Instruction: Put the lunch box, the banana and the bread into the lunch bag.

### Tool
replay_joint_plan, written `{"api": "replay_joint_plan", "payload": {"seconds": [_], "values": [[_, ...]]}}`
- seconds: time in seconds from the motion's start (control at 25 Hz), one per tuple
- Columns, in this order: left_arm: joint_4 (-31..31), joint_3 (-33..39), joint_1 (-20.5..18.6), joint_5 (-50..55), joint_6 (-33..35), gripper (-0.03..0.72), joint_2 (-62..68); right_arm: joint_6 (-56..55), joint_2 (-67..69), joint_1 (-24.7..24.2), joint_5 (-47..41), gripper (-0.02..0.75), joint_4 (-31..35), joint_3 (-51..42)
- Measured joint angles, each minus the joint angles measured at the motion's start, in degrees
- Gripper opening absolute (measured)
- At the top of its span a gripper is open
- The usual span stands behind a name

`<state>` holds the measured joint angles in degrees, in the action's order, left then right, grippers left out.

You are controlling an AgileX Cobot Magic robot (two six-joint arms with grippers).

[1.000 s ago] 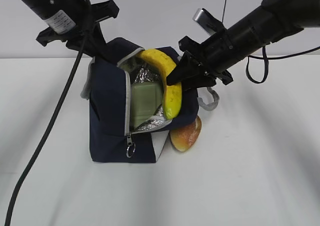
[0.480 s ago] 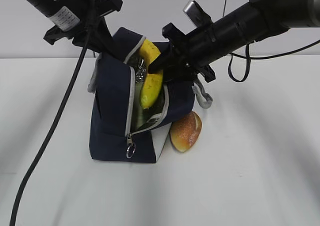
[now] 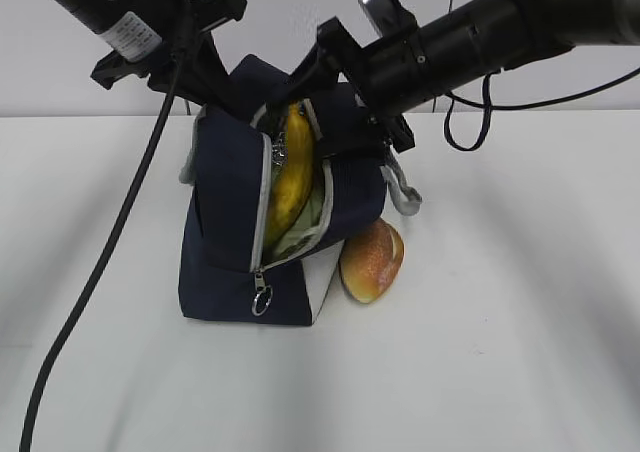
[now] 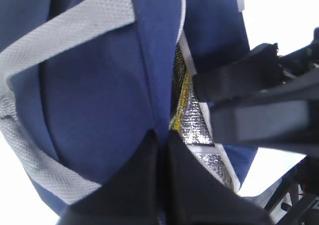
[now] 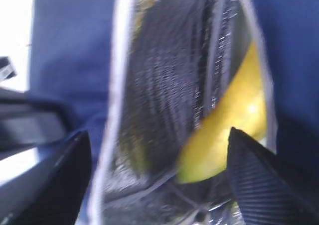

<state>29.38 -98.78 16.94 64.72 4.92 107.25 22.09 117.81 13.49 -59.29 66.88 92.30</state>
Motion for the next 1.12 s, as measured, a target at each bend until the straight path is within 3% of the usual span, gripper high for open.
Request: {"api": "replay_joint_plan", "payload": {"seconds": [0.2,0.36,0.44,0.6,0.76,1.12], "values": [[0.0,0.0,0.0,0.09,0.13,0.001,0.0,1.3,0.0,-1.91,-7.92,0.606,0.03,6.58],[0.0,0.0,0.0,0.13,0.24,0.001,0.0,-0.42,-2.08,-4.47,-9.2,0.585,-2.08,8.97],[0.0,0.0,0.0,0.2,0.24,0.001,0.0,-2.94,-4.09,-5.24,-9.2,0.58,-7.72,9.1],[-0.39,0.0,0.0,0.26,0.48,0.001,0.0,-10.84,-8.05,-5.61,-7.28,0.575,-26.2,8.38],[-1.17,0.0,0.0,0.5,0.48,0.001,0.0,-13.6,-12.0,-5.61,-3.04,0.571,-32.35,3.47],[-1.67,0.0,0.0,0.84,0.48,0.001,0.0,-12.34,-20.88,-5.61,13.33,0.57,-29.83,-20.33]]}}
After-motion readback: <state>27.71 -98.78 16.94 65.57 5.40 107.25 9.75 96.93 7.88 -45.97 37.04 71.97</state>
